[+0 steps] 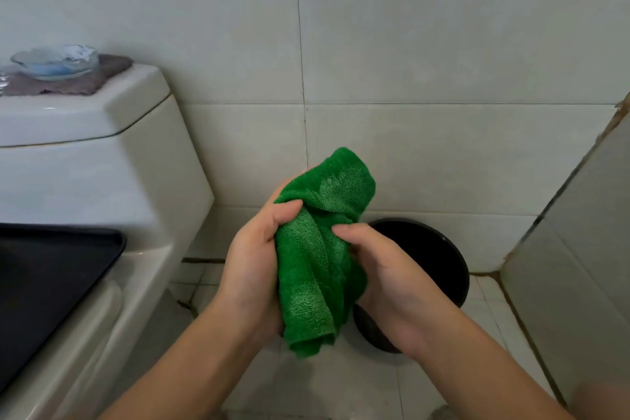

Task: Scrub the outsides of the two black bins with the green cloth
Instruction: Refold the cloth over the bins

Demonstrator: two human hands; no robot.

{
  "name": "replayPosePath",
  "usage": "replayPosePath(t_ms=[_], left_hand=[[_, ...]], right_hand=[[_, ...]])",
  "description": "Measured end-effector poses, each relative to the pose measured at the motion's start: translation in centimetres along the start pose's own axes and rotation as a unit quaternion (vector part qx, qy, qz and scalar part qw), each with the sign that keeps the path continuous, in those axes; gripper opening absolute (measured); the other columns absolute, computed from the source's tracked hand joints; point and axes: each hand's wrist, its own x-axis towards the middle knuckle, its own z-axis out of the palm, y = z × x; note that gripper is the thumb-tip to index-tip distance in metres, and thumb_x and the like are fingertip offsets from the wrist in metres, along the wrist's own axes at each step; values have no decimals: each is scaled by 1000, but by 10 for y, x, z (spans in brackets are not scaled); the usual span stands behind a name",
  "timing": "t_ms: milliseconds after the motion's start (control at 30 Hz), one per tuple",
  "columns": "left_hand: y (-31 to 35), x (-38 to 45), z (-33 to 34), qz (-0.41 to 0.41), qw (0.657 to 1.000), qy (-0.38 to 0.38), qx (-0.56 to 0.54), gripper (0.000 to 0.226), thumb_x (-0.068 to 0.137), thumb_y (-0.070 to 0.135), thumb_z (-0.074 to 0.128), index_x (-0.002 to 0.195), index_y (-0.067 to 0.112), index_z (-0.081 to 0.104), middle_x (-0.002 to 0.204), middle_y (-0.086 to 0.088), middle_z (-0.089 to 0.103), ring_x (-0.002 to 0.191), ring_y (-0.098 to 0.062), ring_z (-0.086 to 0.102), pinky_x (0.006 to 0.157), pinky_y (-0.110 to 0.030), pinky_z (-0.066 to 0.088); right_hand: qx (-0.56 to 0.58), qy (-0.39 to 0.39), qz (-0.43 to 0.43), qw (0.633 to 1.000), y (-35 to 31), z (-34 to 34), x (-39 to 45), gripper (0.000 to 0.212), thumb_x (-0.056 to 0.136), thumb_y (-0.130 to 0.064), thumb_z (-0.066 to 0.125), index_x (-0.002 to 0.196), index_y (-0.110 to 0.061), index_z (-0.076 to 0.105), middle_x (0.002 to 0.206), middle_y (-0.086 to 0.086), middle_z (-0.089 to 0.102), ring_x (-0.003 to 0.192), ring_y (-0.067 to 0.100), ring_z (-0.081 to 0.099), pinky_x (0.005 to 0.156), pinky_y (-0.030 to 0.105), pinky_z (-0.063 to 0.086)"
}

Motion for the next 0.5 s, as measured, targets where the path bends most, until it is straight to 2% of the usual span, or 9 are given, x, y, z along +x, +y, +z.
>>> replayPosePath(t_ms=[67, 133, 233, 333, 433, 500], left_hand=[[-1, 4, -2, 38, 999, 16, 33, 36, 76, 16, 48, 102, 15, 73, 88, -14, 74, 76, -26, 71, 74, -38, 57], [-3, 8, -5, 95, 985, 61, 128, 37, 88, 3, 43, 94, 20, 75, 91, -11, 75, 84, -23, 71, 78, -36, 55], [-4, 12, -10, 120, 950, 83, 275, 32, 100, 6, 45, 98, 23, 72, 97, -5, 77, 93, -18, 73, 78, -31, 58], [-2, 13, -16, 71, 943, 14, 325, 28, 96, 4, 55, 110, 25, 68, 101, 1, 77, 94, -14, 73, 75, -24, 60], [9, 13, -22, 88, 925, -28, 369, 37, 93, 0, 58, 113, 30, 65, 105, 4, 76, 97, -13, 72, 81, -27, 59], [18, 13, -24, 87, 919, -76, 377, 41, 94, -2, 58, 118, 31, 62, 106, 0, 76, 97, -18, 73, 77, -30, 60]], right_hand=[[21, 5, -9, 1000, 2, 0, 2, 26, 75, -21, 62, 94, -14, 78, 103, 11, 74, 90, 20, 72, 80, 34, 57], [7, 56, -44, 997, 3, -1, 5, 26, 83, -4, 61, 107, -7, 70, 105, 16, 73, 92, 25, 71, 81, 37, 57], [-51, 139, -121, 982, 2, -4, 7, 24, 86, 7, 61, 105, -8, 64, 95, 11, 75, 89, 25, 73, 76, 37, 60], [-94, 165, -175, 966, -4, -8, 3, 32, 85, 11, 62, 106, -13, 57, 86, 5, 75, 81, 21, 73, 68, 34, 61], [-98, 134, -185, 969, -9, -12, 0, 40, 86, 10, 61, 112, -19, 52, 88, 8, 75, 81, 24, 73, 67, 36, 61], [-87, 117, -191, 971, -13, -16, -1, 42, 87, 11, 60, 114, -20, 51, 91, 12, 75, 84, 28, 73, 69, 39, 60]])
